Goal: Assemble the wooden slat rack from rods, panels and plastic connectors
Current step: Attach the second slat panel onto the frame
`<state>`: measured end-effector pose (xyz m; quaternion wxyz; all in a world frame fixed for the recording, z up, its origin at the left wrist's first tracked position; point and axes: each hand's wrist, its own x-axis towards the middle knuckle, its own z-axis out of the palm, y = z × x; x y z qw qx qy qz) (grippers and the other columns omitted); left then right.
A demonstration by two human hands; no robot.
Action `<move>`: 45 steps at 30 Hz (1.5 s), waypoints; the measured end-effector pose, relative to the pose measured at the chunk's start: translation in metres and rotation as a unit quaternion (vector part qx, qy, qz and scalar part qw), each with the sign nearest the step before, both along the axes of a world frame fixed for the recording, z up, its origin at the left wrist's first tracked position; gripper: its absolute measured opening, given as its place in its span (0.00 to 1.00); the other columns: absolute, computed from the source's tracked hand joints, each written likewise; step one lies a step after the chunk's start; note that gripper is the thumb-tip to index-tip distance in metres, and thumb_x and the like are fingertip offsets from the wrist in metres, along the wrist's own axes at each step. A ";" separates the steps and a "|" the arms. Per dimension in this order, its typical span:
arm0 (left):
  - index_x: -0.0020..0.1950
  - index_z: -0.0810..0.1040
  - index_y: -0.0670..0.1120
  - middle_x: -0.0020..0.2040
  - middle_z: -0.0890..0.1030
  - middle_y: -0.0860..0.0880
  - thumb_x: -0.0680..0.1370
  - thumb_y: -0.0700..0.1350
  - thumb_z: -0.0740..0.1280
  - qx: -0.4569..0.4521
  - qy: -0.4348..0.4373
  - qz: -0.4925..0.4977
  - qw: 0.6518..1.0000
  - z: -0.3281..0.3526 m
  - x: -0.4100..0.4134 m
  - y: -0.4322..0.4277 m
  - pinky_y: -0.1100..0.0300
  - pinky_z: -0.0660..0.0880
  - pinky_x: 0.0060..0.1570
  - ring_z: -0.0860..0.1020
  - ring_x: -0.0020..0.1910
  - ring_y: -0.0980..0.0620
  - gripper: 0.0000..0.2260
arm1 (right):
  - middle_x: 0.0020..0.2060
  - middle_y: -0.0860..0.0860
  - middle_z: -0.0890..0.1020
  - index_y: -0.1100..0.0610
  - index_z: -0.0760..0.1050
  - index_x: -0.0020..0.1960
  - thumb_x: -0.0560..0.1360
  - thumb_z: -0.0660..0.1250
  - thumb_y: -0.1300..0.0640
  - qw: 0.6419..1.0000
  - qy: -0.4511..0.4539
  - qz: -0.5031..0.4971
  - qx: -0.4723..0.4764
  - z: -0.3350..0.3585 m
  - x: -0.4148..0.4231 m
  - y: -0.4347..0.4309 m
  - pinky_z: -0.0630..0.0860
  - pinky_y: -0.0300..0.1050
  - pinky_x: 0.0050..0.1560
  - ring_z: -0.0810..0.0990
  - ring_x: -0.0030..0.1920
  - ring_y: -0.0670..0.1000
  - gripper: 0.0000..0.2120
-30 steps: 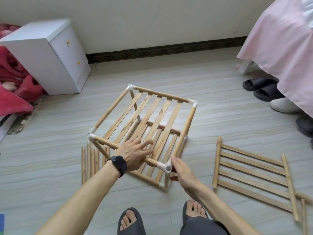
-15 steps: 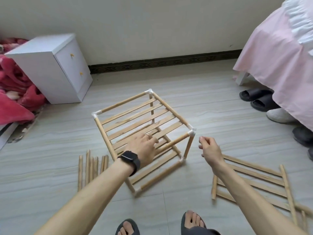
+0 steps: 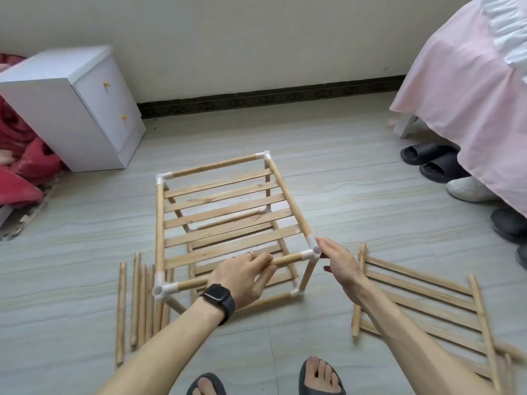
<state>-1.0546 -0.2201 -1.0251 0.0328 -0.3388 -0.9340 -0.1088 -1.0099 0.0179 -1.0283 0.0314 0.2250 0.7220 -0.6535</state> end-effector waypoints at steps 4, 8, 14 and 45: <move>0.57 0.77 0.56 0.44 0.81 0.54 0.78 0.66 0.48 -0.092 0.025 -0.017 0.995 0.003 -0.001 -0.032 0.55 0.71 0.45 0.78 0.44 0.49 0.24 | 0.47 0.45 0.84 0.47 0.82 0.56 0.84 0.60 0.49 0.998 -0.015 0.045 -0.042 -0.005 0.034 -0.026 0.71 0.45 0.50 0.79 0.52 0.46 0.11; 0.60 0.76 0.52 0.51 0.81 0.52 0.76 0.71 0.50 -0.131 0.032 -0.101 0.986 0.010 0.016 -0.020 0.52 0.70 0.51 0.77 0.50 0.49 0.29 | 0.47 0.54 0.87 0.48 0.83 0.52 0.77 0.65 0.44 0.988 -0.039 0.099 -0.112 -0.006 0.054 -0.047 0.72 0.49 0.50 0.85 0.48 0.50 0.12; 0.46 0.63 0.51 0.40 0.79 0.51 0.74 0.74 0.41 -0.120 -0.016 -0.110 0.986 0.002 0.032 0.008 0.52 0.74 0.48 0.78 0.40 0.48 0.29 | 0.31 0.51 0.82 0.53 0.83 0.33 0.79 0.62 0.35 0.995 -0.062 0.009 -0.071 -0.004 0.037 -0.057 0.75 0.41 0.38 0.81 0.35 0.48 0.27; 0.42 0.70 0.49 0.32 0.77 0.52 0.76 0.67 0.51 -0.152 0.030 -0.088 0.984 -0.007 0.018 0.014 0.58 0.65 0.32 0.74 0.29 0.47 0.23 | 0.29 0.50 0.77 0.56 0.77 0.32 0.77 0.69 0.40 0.997 0.041 -0.025 -0.068 -0.023 0.015 -0.073 0.77 0.39 0.37 0.77 0.32 0.47 0.23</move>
